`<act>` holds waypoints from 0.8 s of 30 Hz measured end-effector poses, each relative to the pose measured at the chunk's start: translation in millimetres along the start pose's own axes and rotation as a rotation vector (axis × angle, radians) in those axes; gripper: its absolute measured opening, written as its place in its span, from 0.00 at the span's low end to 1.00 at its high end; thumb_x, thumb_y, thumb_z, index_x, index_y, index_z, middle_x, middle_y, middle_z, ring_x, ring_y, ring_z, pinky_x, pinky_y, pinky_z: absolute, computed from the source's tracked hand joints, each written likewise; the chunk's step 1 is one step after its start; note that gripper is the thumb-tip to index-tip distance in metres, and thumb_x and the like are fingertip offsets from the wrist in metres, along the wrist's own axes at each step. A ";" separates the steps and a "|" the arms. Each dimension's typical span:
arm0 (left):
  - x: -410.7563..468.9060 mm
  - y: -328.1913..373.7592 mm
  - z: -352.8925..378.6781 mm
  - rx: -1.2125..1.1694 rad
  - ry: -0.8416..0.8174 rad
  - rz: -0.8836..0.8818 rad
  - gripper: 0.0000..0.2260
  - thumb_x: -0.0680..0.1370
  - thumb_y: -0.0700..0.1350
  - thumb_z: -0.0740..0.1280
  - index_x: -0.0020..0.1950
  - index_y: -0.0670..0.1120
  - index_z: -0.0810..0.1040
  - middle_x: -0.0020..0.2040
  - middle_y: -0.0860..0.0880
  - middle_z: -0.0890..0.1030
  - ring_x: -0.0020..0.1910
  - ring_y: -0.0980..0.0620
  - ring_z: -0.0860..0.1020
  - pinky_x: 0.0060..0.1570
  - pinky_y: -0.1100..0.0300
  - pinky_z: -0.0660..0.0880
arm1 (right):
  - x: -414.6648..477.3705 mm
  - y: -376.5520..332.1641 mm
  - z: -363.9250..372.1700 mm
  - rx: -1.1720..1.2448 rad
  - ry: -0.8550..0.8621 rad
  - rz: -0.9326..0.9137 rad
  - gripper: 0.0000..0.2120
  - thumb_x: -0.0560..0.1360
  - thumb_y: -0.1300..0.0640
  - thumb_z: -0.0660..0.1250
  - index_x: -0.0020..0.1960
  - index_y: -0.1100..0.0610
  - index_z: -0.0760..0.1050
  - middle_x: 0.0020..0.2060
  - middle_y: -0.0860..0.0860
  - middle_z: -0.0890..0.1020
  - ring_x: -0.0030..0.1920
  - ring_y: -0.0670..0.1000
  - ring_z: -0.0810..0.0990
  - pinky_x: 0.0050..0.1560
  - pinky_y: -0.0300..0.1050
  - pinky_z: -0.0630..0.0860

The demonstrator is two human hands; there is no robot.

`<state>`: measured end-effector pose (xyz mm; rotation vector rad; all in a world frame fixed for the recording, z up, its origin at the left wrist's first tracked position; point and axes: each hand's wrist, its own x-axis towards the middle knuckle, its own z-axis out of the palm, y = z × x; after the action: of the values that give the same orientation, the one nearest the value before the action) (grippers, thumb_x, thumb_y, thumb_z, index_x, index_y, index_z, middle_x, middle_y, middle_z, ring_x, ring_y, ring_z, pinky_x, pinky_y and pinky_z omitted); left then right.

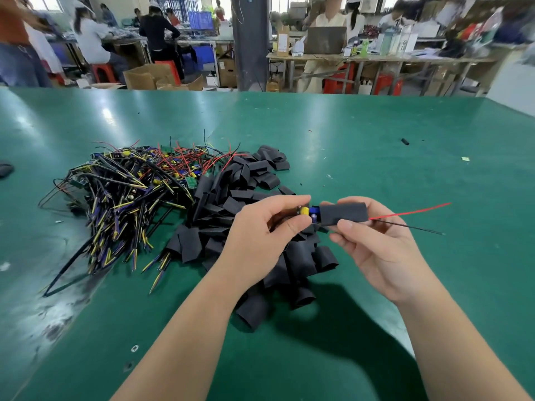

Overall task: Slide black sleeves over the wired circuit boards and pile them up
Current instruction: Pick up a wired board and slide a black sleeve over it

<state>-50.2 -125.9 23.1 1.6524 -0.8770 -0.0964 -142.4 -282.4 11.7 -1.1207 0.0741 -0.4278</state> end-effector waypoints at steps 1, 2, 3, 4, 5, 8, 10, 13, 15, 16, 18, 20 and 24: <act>-1.5 -1.9 1.7 -0.043 -0.001 -0.029 0.12 0.76 0.38 0.69 0.58 0.49 0.80 0.49 0.53 0.83 0.45 0.61 0.80 0.48 0.68 0.74 | -0.2 0.1 -1.2 -0.022 0.006 0.000 0.14 0.62 0.64 0.71 0.47 0.58 0.79 0.48 0.59 0.85 0.42 0.52 0.83 0.41 0.38 0.79; -3.0 -3.6 2.7 -0.079 0.000 -0.057 0.12 0.76 0.37 0.69 0.57 0.49 0.79 0.47 0.51 0.83 0.42 0.61 0.79 0.46 0.67 0.74 | -0.2 0.1 -1.7 -0.045 0.009 -0.005 0.15 0.61 0.64 0.71 0.48 0.59 0.77 0.47 0.58 0.85 0.41 0.51 0.83 0.41 0.37 0.79; -4.4 -5.2 3.0 -0.116 0.001 -0.082 0.11 0.76 0.37 0.69 0.55 0.48 0.79 0.45 0.51 0.82 0.40 0.60 0.78 0.44 0.66 0.75 | -0.3 0.2 -1.9 -0.066 0.006 -0.011 0.16 0.61 0.64 0.71 0.49 0.59 0.76 0.46 0.58 0.85 0.41 0.50 0.83 0.40 0.37 0.79; -5.4 -6.2 3.3 -0.155 0.005 -0.102 0.09 0.76 0.36 0.69 0.53 0.47 0.79 0.43 0.51 0.82 0.37 0.58 0.78 0.41 0.65 0.75 | -0.2 0.5 -1.3 -0.081 -0.002 -0.015 0.17 0.61 0.63 0.72 0.50 0.59 0.76 0.47 0.58 0.85 0.41 0.50 0.83 0.40 0.37 0.79; -6.7 -7.0 3.2 -0.187 0.008 -0.116 0.08 0.75 0.35 0.69 0.51 0.45 0.78 0.40 0.52 0.82 0.34 0.57 0.77 0.39 0.64 0.76 | -0.4 1.2 -0.5 -0.094 -0.011 -0.017 0.17 0.61 0.63 0.72 0.50 0.59 0.76 0.48 0.58 0.85 0.42 0.51 0.83 0.40 0.37 0.78; -10.2 -8.0 3.8 -0.233 -0.015 -0.145 0.05 0.75 0.34 0.68 0.47 0.42 0.77 0.36 0.50 0.81 0.31 0.54 0.75 0.34 0.62 0.75 | -1.6 6.1 3.9 -0.122 -0.024 -0.003 0.15 0.64 0.63 0.71 0.50 0.59 0.76 0.46 0.57 0.85 0.41 0.51 0.82 0.39 0.39 0.78; -11.6 -8.8 2.9 -0.251 -0.054 -0.164 0.04 0.76 0.35 0.67 0.49 0.42 0.78 0.34 0.52 0.81 0.30 0.55 0.75 0.33 0.63 0.74 | -1.9 10.5 6.4 -0.102 0.001 0.012 0.13 0.63 0.63 0.71 0.48 0.59 0.76 0.40 0.56 0.84 0.38 0.50 0.82 0.38 0.39 0.78; -14.4 -11.4 -1.9 -0.193 -0.072 -0.131 0.11 0.74 0.40 0.72 0.54 0.51 0.78 0.39 0.57 0.81 0.33 0.56 0.75 0.38 0.64 0.75 | -1.3 13.6 8.7 -0.039 0.068 0.032 0.13 0.62 0.63 0.71 0.46 0.60 0.75 0.36 0.53 0.83 0.35 0.48 0.82 0.36 0.39 0.78; -17.6 -15.9 -5.0 -0.011 -0.051 -0.048 0.20 0.69 0.42 0.77 0.56 0.58 0.75 0.45 0.59 0.80 0.35 0.53 0.75 0.41 0.65 0.75 | -0.7 14.8 9.5 -0.023 0.121 0.054 0.14 0.61 0.61 0.72 0.45 0.60 0.74 0.34 0.52 0.83 0.33 0.48 0.82 0.34 0.39 0.77; -19.3 -17.8 -5.2 0.133 -0.028 0.038 0.20 0.68 0.43 0.77 0.54 0.58 0.74 0.46 0.60 0.78 0.34 0.54 0.75 0.41 0.66 0.74 | -0.7 15.5 9.8 -0.020 0.148 0.067 0.15 0.60 0.60 0.73 0.44 0.60 0.74 0.34 0.53 0.83 0.32 0.47 0.82 0.33 0.39 0.77; -21.4 -19.5 -3.8 0.415 0.056 0.267 0.13 0.70 0.41 0.76 0.49 0.51 0.77 0.44 0.59 0.77 0.35 0.57 0.73 0.40 0.65 0.72 | -0.9 17.6 10.6 -0.005 0.179 0.092 0.14 0.59 0.60 0.73 0.44 0.60 0.75 0.35 0.53 0.84 0.32 0.48 0.82 0.33 0.38 0.77; -21.5 -22.4 -2.5 0.541 0.132 0.420 0.03 0.72 0.39 0.74 0.44 0.44 0.81 0.44 0.53 0.80 0.39 0.55 0.77 0.41 0.59 0.75 | -0.9 19.3 11.5 0.024 0.185 0.109 0.12 0.61 0.60 0.72 0.44 0.58 0.75 0.37 0.53 0.85 0.33 0.48 0.83 0.33 0.38 0.77; -22.7 -25.7 -2.6 0.414 0.175 0.363 0.02 0.71 0.42 0.73 0.41 0.44 0.83 0.42 0.53 0.84 0.42 0.57 0.81 0.44 0.61 0.77 | -0.6 19.4 11.4 0.063 0.183 0.124 0.13 0.62 0.60 0.71 0.46 0.58 0.75 0.37 0.52 0.85 0.33 0.47 0.83 0.34 0.37 0.77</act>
<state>-52.6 -110.2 -7.4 1.8144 -1.0965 0.5036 -134.2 -265.4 -0.5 -1.0072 0.2876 -0.4176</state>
